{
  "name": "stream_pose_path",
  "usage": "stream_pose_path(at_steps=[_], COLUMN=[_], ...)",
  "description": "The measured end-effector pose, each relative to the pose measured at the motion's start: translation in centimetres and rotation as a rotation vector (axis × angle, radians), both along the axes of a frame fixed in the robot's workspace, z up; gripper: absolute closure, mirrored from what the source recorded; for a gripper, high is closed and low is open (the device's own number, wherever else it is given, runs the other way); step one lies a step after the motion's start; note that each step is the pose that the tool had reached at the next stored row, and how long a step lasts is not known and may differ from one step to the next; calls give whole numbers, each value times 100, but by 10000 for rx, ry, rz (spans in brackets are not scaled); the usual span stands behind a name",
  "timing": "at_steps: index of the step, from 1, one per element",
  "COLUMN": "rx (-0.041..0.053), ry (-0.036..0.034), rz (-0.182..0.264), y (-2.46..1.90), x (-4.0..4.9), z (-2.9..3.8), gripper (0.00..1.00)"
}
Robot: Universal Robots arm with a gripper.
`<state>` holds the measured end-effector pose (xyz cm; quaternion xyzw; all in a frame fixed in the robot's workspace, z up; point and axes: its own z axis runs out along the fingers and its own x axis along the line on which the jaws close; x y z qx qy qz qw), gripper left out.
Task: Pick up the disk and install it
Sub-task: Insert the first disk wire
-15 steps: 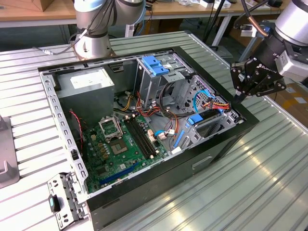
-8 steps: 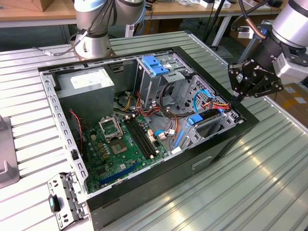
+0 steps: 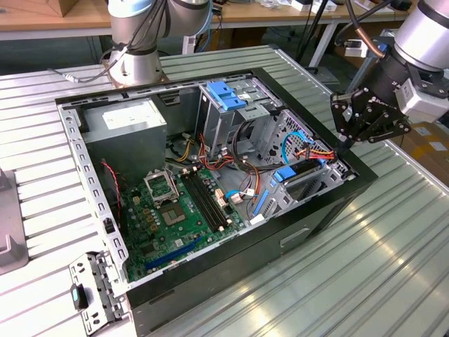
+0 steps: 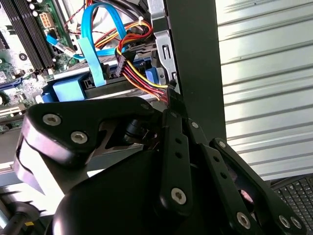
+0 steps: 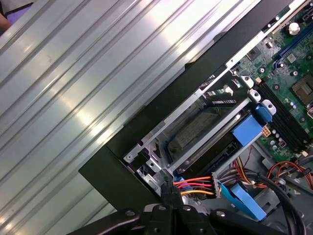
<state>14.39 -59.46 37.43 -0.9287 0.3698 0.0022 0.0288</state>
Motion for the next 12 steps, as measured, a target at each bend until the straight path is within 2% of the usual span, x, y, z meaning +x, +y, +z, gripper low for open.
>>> stream_pose_path(at_steps=[4, 8, 9, 10, 12], rx=[8, 14, 15, 17, 20], ry=[0, 0, 0, 0, 0], rz=[0, -1, -1, -1, -1], y=[0, 0, 0, 0, 0], x=[0, 0, 0, 0, 0], z=[-1, -1, -1, -2, -1], gripper=[89, 65, 65, 58, 58])
